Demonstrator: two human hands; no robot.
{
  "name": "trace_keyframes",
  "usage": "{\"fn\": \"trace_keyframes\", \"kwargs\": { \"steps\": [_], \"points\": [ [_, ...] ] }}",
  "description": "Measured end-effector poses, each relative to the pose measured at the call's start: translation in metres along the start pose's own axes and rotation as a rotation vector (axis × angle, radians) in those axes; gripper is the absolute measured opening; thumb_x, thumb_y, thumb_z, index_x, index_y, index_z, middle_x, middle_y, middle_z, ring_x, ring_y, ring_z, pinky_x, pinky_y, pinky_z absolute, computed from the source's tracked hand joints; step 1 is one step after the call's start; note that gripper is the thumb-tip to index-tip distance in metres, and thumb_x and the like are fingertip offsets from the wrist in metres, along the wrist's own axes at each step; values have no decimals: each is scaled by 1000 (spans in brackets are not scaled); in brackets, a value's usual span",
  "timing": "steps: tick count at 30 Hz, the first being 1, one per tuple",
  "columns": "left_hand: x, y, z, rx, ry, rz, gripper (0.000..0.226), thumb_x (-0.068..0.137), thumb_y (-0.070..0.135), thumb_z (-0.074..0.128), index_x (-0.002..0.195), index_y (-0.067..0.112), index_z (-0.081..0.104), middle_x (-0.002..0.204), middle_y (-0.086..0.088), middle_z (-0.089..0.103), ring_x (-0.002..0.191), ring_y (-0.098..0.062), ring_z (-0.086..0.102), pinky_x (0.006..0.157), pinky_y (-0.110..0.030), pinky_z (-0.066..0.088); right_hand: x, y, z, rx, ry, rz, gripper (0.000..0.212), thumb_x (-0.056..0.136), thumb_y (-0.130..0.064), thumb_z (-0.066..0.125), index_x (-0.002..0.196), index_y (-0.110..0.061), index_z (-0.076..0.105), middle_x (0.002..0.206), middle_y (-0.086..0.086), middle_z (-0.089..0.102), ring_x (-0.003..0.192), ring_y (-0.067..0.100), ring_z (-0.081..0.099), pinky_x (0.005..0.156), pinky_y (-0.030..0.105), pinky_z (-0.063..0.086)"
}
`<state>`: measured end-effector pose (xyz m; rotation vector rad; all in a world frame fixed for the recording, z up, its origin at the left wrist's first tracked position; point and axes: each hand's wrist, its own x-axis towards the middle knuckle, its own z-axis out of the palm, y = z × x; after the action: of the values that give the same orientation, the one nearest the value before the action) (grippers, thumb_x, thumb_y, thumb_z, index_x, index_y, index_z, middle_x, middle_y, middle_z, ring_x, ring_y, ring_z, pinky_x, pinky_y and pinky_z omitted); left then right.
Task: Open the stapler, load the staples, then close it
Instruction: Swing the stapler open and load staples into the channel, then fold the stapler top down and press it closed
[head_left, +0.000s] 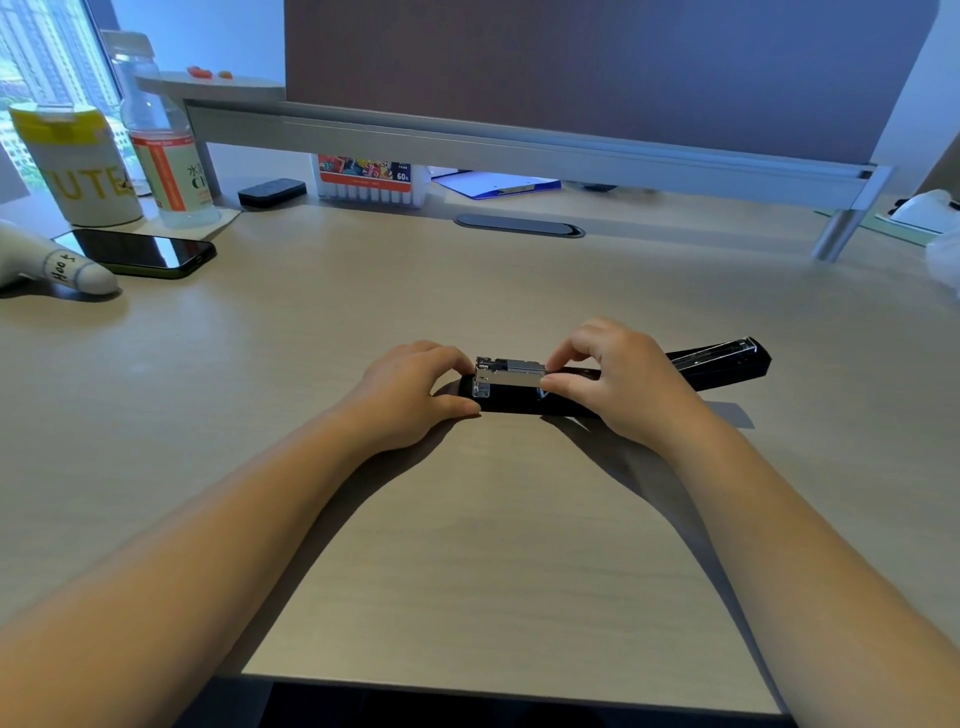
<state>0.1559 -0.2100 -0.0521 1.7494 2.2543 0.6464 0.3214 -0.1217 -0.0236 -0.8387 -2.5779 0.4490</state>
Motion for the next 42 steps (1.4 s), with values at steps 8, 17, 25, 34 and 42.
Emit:
{"fn": "trace_keyframes", "kwargs": {
  "steps": [8,17,25,34,42],
  "points": [
    [0,0,0,4,3,-7,38,80,31,59,115,18,53,126,-7,54,118,-25,44,99,-39,37,1,-10,6,35,-71,-33,21,82,-23,59,102,-16,62,108,8,58,98,23,50,85,36,41],
    [2,-5,-4,53,3,-42,40,83,31,55,120,19,50,131,-7,50,122,-26,40,101,-41,35,-2,-2,-1,-123,-31,30,41,77,-24,64,113,-18,46,115,4,59,106,24,51,88,37,37],
    [0,-19,-13,102,21,-145,38,84,32,53,121,21,48,127,-12,51,118,-31,41,97,-44,38,-8,14,-23,-512,28,233,37,69,-48,61,94,-22,56,90,3,59,102,27,46,96,42,29],
    [-1,-19,-14,85,18,-164,39,84,32,53,122,21,48,128,-12,50,120,-31,40,99,-44,37,-15,36,-45,183,128,263,49,65,-12,76,108,-12,52,101,6,48,91,20,47,79,29,37],
    [-2,-14,-14,90,36,-139,38,85,30,53,120,18,49,127,-11,52,118,-30,42,96,-43,38,-2,25,-25,891,325,269,36,69,8,65,87,-18,48,81,0,53,83,22,56,88,39,48]
  ]
}}
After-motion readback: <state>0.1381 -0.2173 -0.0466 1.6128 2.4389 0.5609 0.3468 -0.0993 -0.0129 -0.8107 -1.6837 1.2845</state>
